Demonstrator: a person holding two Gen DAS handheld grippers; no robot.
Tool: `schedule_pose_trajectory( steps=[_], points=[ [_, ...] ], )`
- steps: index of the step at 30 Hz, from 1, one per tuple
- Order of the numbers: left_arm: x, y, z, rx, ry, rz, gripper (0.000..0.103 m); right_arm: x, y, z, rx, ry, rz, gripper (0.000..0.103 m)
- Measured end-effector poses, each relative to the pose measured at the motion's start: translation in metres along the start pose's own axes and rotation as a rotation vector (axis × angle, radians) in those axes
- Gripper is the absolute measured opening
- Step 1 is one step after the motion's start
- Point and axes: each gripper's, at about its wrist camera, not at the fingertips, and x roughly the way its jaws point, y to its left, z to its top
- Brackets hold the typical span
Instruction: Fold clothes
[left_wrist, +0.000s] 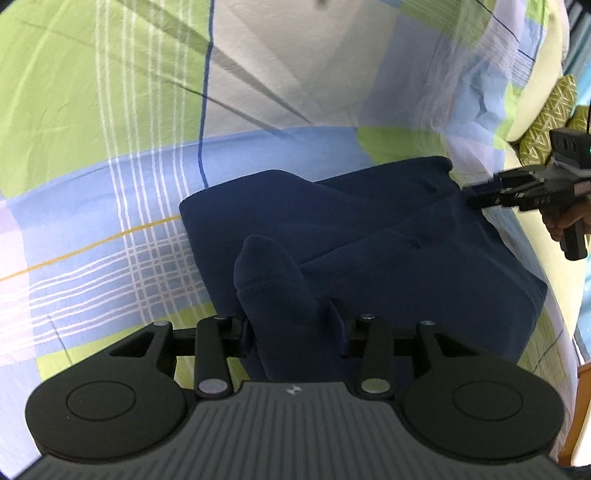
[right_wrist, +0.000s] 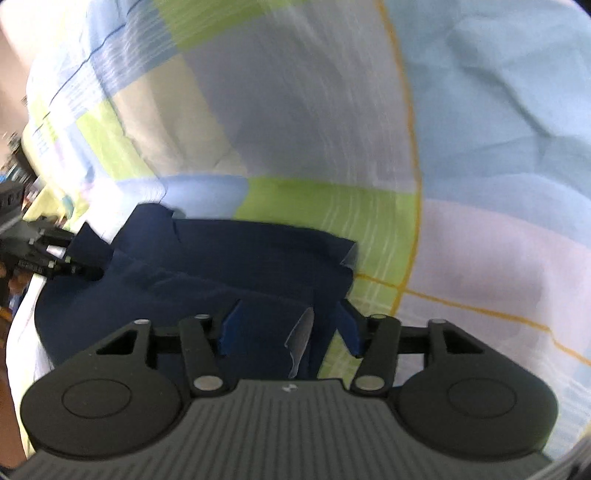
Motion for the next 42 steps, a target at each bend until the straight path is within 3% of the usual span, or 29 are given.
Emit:
schedule_pose_trajectory(
  steps=[1,2,3,8,16,25,28,31,34,36,37,38,40,42],
  points=[
    [-0.001,-0.003,-0.001,0.007,-0.015,0.013,0.039,0.002,0.003,0.000,-0.047,0.012,-0.003,0.011],
    [-0.002,-0.005,-0.001,0.015,-0.029,0.024,0.022,0.000,0.007,0.000,-0.083,0.003,-0.013,0.009],
    [-0.005,-0.009,-0.001,0.030,-0.046,0.033,0.016,-0.002,0.009,0.001,-0.092,-0.009,-0.016,0.008],
    [-0.018,-0.024,0.006,0.100,-0.125,0.090,0.015,-0.033,0.030,0.010,-0.150,-0.149,-0.054,0.004],
    [-0.033,-0.017,0.029,0.108,-0.217,0.085,0.015,-0.051,0.028,0.038,-0.125,-0.282,-0.122,0.001],
    [0.002,0.000,0.045,0.107,-0.219,0.127,0.016,-0.018,0.014,0.050,-0.072,-0.247,-0.205,0.001],
    [0.013,0.008,0.047,0.091,-0.223,0.134,0.019,0.001,0.005,0.050,-0.040,-0.195,-0.234,0.001],
    [0.025,0.017,0.044,0.076,-0.205,0.144,0.023,0.026,-0.002,0.043,-0.041,-0.122,-0.251,0.001],
    [0.033,0.032,0.043,0.029,-0.171,0.144,0.034,0.037,-0.005,0.046,-0.019,-0.089,-0.251,0.002],
    [0.033,0.046,0.044,-0.028,-0.163,0.156,0.043,0.043,-0.007,0.051,0.007,-0.058,-0.253,0.007],
    [0.030,0.056,0.046,-0.072,-0.161,0.165,0.045,0.044,-0.009,0.055,0.031,-0.043,-0.265,0.018],
    [0.026,0.061,0.048,-0.097,-0.165,0.172,0.044,0.043,-0.008,0.060,0.045,-0.030,-0.288,0.039],
    [0.013,0.064,0.050,-0.106,-0.178,0.200,0.043,0.036,-0.003,0.070,0.061,-0.024,-0.365,0.057],
    [-0.001,0.061,0.052,-0.082,-0.185,0.232,0.040,0.021,0.009,0.075,0.056,-0.078,-0.425,0.057]
  ],
)
